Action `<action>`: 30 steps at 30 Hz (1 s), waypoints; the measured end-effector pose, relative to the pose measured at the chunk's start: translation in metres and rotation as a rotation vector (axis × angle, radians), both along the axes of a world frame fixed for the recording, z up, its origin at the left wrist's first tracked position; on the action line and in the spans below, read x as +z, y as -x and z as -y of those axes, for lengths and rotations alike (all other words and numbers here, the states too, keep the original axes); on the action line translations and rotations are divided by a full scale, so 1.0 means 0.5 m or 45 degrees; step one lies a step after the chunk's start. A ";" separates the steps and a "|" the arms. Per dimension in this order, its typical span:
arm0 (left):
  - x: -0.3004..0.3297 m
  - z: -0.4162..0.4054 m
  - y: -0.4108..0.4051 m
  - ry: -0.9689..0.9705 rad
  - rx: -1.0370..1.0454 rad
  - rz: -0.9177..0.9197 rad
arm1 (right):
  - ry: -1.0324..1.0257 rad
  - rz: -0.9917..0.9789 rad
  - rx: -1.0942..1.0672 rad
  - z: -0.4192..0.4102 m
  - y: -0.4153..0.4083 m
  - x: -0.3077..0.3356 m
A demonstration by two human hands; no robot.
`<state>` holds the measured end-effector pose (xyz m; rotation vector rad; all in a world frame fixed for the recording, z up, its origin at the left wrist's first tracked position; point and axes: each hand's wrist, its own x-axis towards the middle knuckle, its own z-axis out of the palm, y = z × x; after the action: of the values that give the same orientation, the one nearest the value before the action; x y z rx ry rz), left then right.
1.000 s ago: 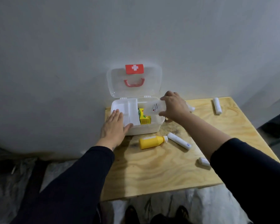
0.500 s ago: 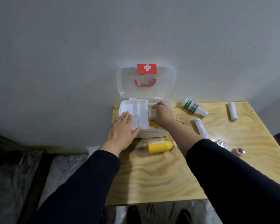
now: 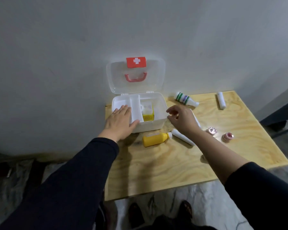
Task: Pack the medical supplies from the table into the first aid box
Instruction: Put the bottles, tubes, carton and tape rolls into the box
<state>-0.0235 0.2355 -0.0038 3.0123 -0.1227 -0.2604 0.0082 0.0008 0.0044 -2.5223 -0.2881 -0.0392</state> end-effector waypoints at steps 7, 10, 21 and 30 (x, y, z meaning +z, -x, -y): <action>0.002 0.003 -0.005 0.001 0.026 -0.063 | 0.063 -0.154 0.069 0.008 0.075 -0.066; 0.002 0.008 -0.005 -0.012 0.030 -0.067 | 0.201 -0.264 0.130 0.012 0.082 -0.097; 0.001 0.011 -0.004 -0.030 0.023 -0.066 | -0.046 -0.152 0.061 0.056 0.102 -0.090; 0.014 0.014 -0.002 0.028 0.075 -0.107 | -0.484 -0.174 -0.202 0.043 0.078 -0.007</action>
<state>-0.0226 0.2285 0.0030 2.9717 -0.0293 -0.3772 -0.0309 -0.0208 0.0007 -2.1518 -0.0202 0.0153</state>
